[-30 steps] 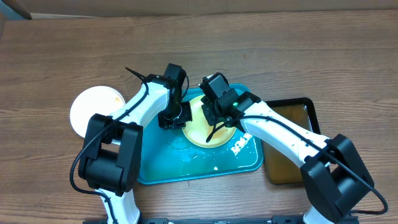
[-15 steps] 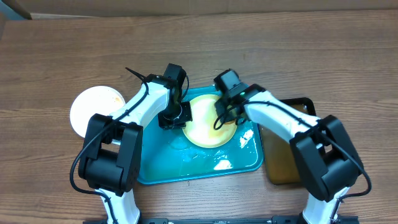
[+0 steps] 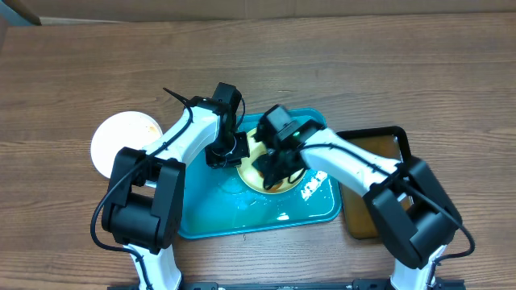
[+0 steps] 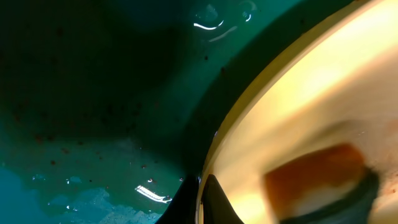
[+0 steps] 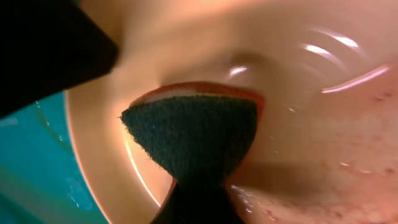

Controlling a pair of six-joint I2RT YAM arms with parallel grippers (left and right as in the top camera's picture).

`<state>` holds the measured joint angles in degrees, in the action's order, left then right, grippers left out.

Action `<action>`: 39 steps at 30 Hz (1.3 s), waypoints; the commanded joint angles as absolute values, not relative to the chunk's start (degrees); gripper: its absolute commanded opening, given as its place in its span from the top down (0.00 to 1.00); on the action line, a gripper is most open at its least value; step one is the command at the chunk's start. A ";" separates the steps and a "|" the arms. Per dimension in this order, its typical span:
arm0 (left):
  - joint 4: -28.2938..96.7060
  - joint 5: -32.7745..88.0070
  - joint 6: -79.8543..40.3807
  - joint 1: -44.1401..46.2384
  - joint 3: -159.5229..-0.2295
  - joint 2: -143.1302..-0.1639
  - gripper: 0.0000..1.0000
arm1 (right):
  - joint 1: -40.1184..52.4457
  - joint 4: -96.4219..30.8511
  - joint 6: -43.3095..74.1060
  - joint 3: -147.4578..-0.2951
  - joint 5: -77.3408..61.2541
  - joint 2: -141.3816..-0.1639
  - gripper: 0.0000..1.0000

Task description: Clean dirty plates on tray and stack at the side

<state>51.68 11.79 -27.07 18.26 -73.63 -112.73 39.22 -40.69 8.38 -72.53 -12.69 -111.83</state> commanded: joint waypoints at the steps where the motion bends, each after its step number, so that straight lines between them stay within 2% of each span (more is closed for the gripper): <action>1: 51.83 9.96 -27.22 18.02 -72.07 -113.25 0.96 | 39.09 -38.92 15.25 -72.73 -3.42 -111.57 0.96; 7: 51.83 9.98 -27.22 18.02 -72.07 -113.25 0.96 | 35.29 -37.19 19.79 -74.78 6.98 -111.55 0.96; 12: 51.86 9.98 -27.22 18.02 -72.10 -113.23 0.96 | 31.03 -38.17 19.55 -76.47 7.66 -111.55 0.96; 20: 52.07 9.96 -27.22 18.02 -72.07 -113.25 0.96 | 29.15 -46.44 17.37 -73.56 -4.14 -111.57 0.96; 28: 52.05 9.96 -27.22 18.02 -72.07 -113.25 0.96 | 32.64 -39.88 17.58 -66.92 -6.13 -111.57 0.96; 34: 52.05 9.98 -27.22 18.02 -72.07 -113.23 0.96 | 33.76 -35.97 15.68 -69.14 -10.46 -111.55 0.96; 39: 52.05 9.96 -27.22 18.02 -72.07 -113.25 0.96 | 33.74 -38.24 13.54 -73.56 -12.49 -111.13 0.96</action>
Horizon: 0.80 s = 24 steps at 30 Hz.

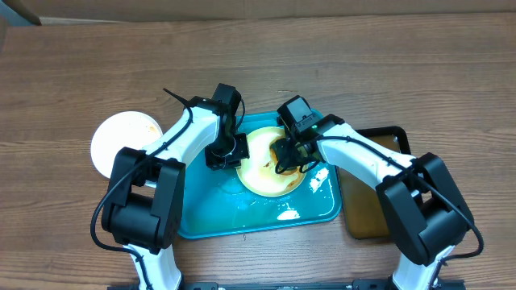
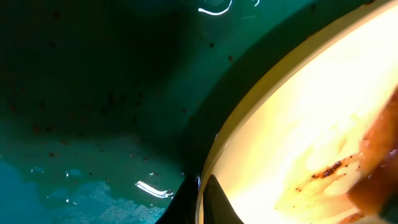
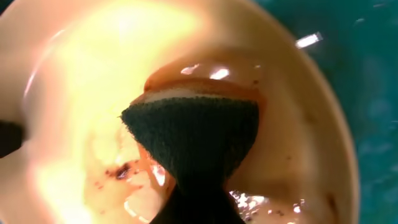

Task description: Clean dirty plates on tray and stack at the side

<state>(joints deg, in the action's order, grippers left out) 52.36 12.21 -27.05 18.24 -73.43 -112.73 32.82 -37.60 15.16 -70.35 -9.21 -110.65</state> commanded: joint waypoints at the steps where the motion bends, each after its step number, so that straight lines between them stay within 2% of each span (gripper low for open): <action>1: 52.05 9.98 -27.22 18.02 -72.10 -113.25 0.96 | 33.63 -38.89 13.54 -74.32 -12.29 -110.85 0.96; 12: 52.05 10.13 -27.22 18.02 -72.07 -113.25 0.96 | 33.76 -44.53 16.73 -77.03 -11.25 -106.76 0.96; 24: 52.05 10.13 -27.22 18.02 -72.07 -113.23 0.96 | 37.12 -37.80 20.29 -72.34 -11.66 -106.78 0.96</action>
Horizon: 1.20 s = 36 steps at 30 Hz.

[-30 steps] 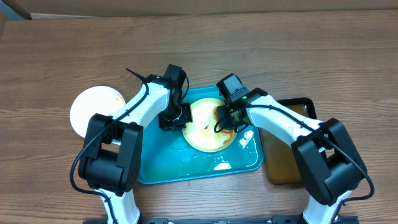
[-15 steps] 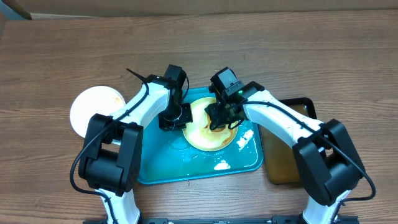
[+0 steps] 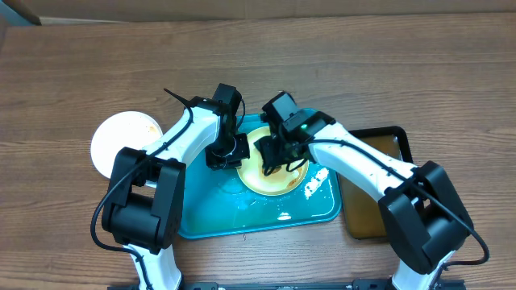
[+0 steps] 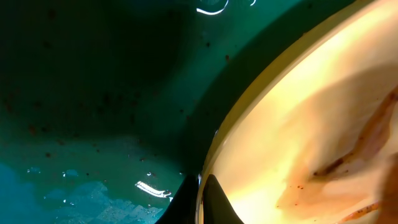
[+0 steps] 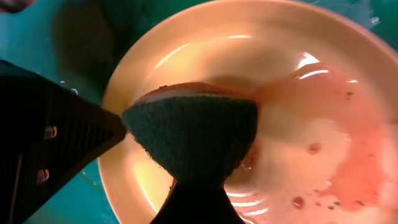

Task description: Clean dirty plates on tray and stack at the side

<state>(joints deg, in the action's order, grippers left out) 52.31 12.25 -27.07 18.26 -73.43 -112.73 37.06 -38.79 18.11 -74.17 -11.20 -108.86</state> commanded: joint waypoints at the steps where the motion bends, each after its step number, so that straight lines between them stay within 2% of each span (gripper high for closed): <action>1: 52.03 10.13 -27.22 18.02 -72.07 -113.23 0.96 | 37.12 -37.17 20.95 -71.79 -11.64 -106.78 0.96; 18: 52.03 10.13 -27.22 18.02 -72.07 -113.23 0.96 | 37.28 -25.08 21.32 -63.68 -16.25 -106.85 0.96; 29: 52.58 10.13 -27.20 18.02 -72.07 -113.23 0.96 | 34.68 -25.26 23.03 -62.63 4.99 -106.85 0.96; 36: 52.82 10.13 -27.20 18.02 -72.07 -113.25 0.96 | 30.11 -27.55 22.98 -62.63 7.79 -106.85 0.96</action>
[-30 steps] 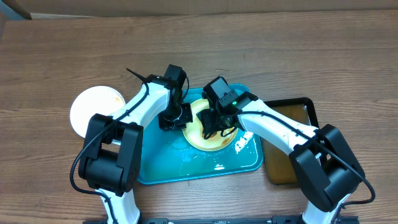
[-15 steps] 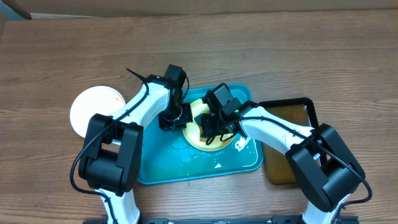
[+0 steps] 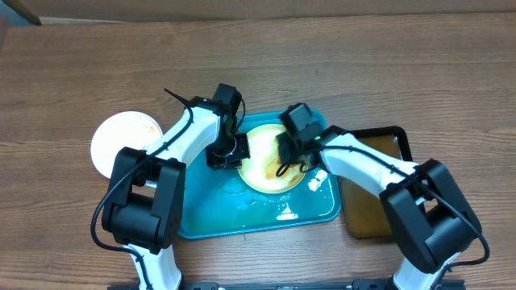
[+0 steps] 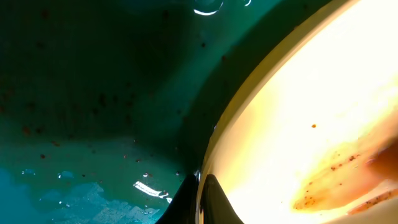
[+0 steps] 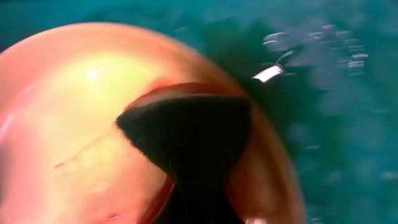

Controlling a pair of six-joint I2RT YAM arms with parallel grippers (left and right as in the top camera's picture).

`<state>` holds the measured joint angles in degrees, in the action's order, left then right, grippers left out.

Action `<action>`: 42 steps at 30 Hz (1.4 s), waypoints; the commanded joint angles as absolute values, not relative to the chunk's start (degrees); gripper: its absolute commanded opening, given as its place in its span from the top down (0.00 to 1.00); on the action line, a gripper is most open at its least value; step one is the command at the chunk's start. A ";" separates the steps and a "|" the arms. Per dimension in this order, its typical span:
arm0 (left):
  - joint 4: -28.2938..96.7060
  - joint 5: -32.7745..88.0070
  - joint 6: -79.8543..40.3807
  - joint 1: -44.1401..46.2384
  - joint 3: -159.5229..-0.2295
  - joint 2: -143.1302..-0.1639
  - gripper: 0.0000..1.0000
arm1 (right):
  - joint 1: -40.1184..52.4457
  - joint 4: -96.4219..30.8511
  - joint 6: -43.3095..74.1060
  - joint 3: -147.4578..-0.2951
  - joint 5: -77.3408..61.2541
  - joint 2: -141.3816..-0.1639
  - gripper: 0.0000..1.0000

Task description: Clean dirty plates on tray and stack at the side

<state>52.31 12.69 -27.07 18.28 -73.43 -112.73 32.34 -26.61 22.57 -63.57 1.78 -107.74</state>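
Observation:
A yellow plate point(image 3: 262, 161) streaked with brown sauce lies on the teal tray point(image 3: 210, 217). My left gripper point(image 3: 230, 155) is shut on the plate's left rim point(image 4: 224, 134), one fingertip on each side of the edge. My right gripper point(image 3: 289, 157) is shut on a sponge point(image 5: 186, 127) with a dark green scouring face, pressed on the plate's right part point(image 5: 68, 118). A white plate point(image 3: 121, 138) with a small stain sits on the table left of the tray.
A dark tray point(image 3: 379, 181) with a brown inside stands right of the teal tray, under my right arm. Water and crumbs lie on the teal tray's floor point(image 4: 81, 143). Wooden table point(image 3: 81, 64) surrounds everything.
My right gripper with the sponge has moved from the plate's left-middle part to its right side near the rim. The left gripper holds the rim as before.
My left gripper held the yellow plate's rim throughout. My right gripper had the sponge on the plate's lower middle, then on its right side, then left of the middle, and now on the right side again. Brown sauce streaks remain on the plate.

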 commanded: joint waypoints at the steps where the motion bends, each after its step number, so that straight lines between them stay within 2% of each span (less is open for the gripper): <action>1: 52.90 10.11 -27.20 18.02 -72.07 -113.23 0.96 | 29.61 -28.08 22.98 -62.63 7.99 -106.85 0.96; 9: 53.41 8.82 -27.24 18.02 -72.07 -113.23 0.96 | 28.36 -39.77 23.27 -64.49 12.27 -106.80 0.96; 14: 53.36 8.58 -27.33 17.91 -72.07 -113.25 0.96 | 28.36 -47.75 28.27 -68.71 17.15 -105.78 0.96; 28: 54.04 5.54 -28.86 17.91 -72.10 -113.23 0.96 | 26.70 -51.05 28.80 -71.13 17.12 -95.09 0.96; 37: 54.15 0.95 -30.37 17.91 -72.23 -108.36 0.96 | 18.31 -59.90 30.17 -71.11 13.76 -94.24 0.96; 42: 54.24 -4.23 -30.46 18.04 -72.23 -100.73 0.96 | 10.63 -60.49 24.69 -70.37 5.04 -94.26 0.96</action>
